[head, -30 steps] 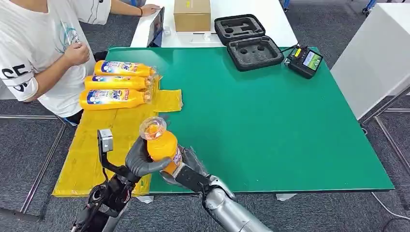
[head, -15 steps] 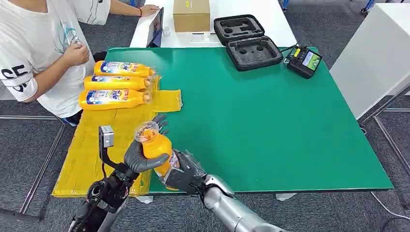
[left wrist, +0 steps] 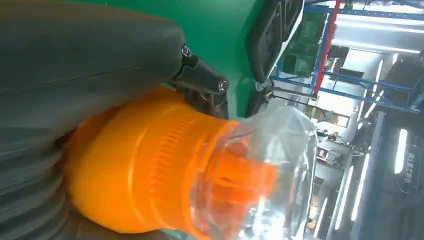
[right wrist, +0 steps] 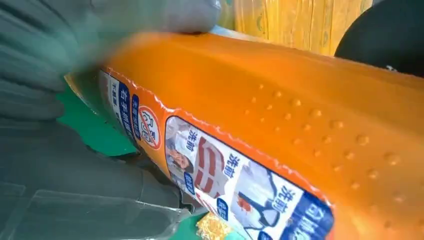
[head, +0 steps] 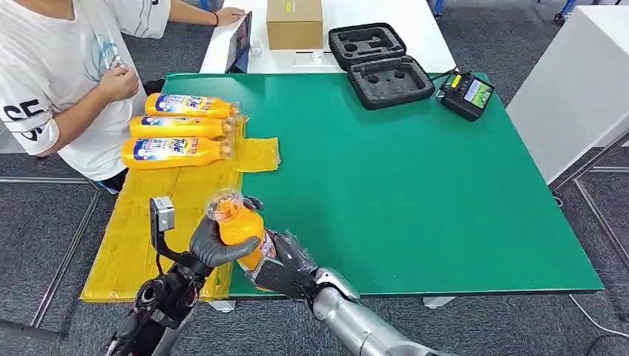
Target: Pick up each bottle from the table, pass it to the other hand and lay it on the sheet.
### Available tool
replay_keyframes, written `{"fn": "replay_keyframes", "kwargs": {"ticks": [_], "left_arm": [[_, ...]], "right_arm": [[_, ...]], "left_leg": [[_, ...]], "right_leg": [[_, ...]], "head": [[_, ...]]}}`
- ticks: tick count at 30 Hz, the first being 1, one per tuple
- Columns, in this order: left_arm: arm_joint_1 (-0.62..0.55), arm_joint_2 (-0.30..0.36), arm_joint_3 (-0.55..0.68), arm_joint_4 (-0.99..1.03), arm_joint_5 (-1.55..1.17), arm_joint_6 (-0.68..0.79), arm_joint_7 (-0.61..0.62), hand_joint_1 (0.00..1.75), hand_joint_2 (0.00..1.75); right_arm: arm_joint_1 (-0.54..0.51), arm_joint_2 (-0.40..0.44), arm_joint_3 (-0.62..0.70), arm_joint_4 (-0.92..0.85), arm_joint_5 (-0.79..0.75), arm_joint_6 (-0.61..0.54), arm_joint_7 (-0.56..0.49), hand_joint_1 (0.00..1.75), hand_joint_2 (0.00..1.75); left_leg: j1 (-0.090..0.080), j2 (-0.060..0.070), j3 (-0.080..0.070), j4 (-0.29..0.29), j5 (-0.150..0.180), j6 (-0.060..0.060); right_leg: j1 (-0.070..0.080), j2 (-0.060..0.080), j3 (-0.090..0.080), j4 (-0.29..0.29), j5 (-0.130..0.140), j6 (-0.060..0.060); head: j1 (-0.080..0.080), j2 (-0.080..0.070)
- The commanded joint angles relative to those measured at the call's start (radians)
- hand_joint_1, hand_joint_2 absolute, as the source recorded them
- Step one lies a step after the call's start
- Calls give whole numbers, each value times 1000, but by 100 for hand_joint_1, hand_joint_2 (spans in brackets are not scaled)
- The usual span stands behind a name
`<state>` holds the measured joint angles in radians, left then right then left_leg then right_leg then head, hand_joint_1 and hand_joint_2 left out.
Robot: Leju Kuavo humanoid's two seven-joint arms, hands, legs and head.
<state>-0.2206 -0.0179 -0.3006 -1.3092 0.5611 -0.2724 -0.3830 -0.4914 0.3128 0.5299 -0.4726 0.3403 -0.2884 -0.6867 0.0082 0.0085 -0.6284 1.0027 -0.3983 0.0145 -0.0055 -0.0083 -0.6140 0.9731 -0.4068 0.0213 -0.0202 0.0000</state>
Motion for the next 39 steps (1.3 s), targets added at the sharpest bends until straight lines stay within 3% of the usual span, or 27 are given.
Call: {"fn": "replay_keyframes", "kwargs": {"ticks": [1, 2, 3, 5, 6, 13, 15, 18, 20, 21, 23, 26, 30, 32, 33, 34, 39], "left_arm": [[-71, -9, -7, 52, 1, 8, 1, 175, 175], [-67, -11, 1, 48, 0, 16, -1, 175, 175], [-65, -12, 5, 45, 1, 18, -2, 175, 175], [-66, -15, 20, 35, 3, 29, -3, 175, 175], [-78, -20, 24, 33, 6, 40, 2, 175, 175], [-91, -23, 35, 27, 18, 57, 9, 175, 175], [-78, -20, 57, 5, 10, 112, -17, 175, 175], [-78, -20, 57, 5, 10, 112, -17, 175, 175], [-57, -16, 77, -20, 1, 143, -40, 175, 175], [-7, -12, 163, -100, -75, 264, -128, 175, 175], [-10, -3, 172, -108, -71, 259, -124, 175, 175], [-18, -22, 215, -129, -166, 370, -178, 175, 175], [-39, -27, 283, -160, -283, 528, -226, 175, 175], [-89, 37, 247, -111, -544, 658, -194, 175, 175], [-107, 46, 248, -90, -566, 658, -178, 175, 175], [-155, 82, 231, 10, -677, 634, -86, 175, 175], [-251, 79, 240, 296, -804, 683, -143, 175, 175]], "right_arm": [[-45, 0, 7, 18, -7, -18, -11, 175, 175], [-42, 0, -4, -5, -18, -37, -11, 175, 175], [-43, -2, -6, -15, -19, -48, -11, 0, 175], [-55, -6, -13, -46, -32, -78, -11, 0, 175], [-56, -8, -22, -69, -45, -92, -11, 0, 0], [-49, -19, -22, -108, -48, -112, -11, 0, 0], [-5, -49, -4, -247, -70, -156, -11, 0, 0], [-5, -49, -4, -247, -70, -156, -11, 0, 0], [22, -70, 1, -335, -103, -163, -11, 0, 0], [112, -135, 0, -620, -152, -200, -11, 0, 0], [119, -142, -2, -630, -153, -197, -11, 0, 0], [161, -159, 3, -777, -153, -243, -11, 0, 0], [212, -191, 62, -1017, -111, -410, -11, 0, 0], [257, -156, 21, -1137, -59, -410, -11, 0, 0], [269, -151, 17, -1158, -51, -410, -11, 0, 0], [308, -111, -34, -1261, 26, -410, -11, 0, 0], [348, -115, -20, -1339, 22, -410, -11, 0, 0]], "left_leg": [[0, -2, 2, 0, -1, 0], [0, -2, 1, 0, -1, 0], [0, -2, 4, 0, -2, -1], [0, -1, 1, 0, -1, 0], [1, -2, 3, 1, -2, -1], [0, -2, 1, 0, -1, 0], [0, -1, 0, 0, -1, 0], [0, -1, 0, 0, -1, 0], [1, -2, 2, 1, -2, 0], [0, -2, 2, 1, -2, 0], [0, -1, 1, 0, -2, 0], [1, -1, 1, 0, -2, -1], [1, -2, 1, 2, -3, 0], [1, -1, 1, 2, -4, 0], [0, -2, -1, 1, -2, 0], [0, -3, 1, 1, -3, -1], [-1, -6, 1, -1, -1, -1]], "right_leg": [[0, -1, 3, 1, -2, 0], [0, -1, 2, 0, -1, 0], [0, -1, 5, 0, -2, 0], [0, -1, 1, 0, -1, 0], [0, -1, 4, 1, -2, 0], [0, -1, 2, 0, -1, 0], [0, -1, 1, 0, -1, 0], [0, -1, 1, 0, -1, 0], [0, -1, 3, 1, -2, 0], [0, -1, 3, 0, -2, 0], [0, 0, 2, 0, -1, 0], [1, 0, 2, 0, -2, 0], [0, -1, 2, 1, -3, 0], [0, 0, 2, 2, -4, 0], [0, -1, 0, 1, -2, 0], [0, -2, 2, 2, -4, -1], [-1, -6, 2, 1, -3, -1]], "head": [[0, 0], [0, 0], [0, 0], [0, 0], [0, 0], [0, 0], [0, 0], [0, 0], [0, 0], [0, 0], [0, 0], [0, 0], [0, 0], [0, 0], [0, 0], [0, 0], [0, 0]]}}
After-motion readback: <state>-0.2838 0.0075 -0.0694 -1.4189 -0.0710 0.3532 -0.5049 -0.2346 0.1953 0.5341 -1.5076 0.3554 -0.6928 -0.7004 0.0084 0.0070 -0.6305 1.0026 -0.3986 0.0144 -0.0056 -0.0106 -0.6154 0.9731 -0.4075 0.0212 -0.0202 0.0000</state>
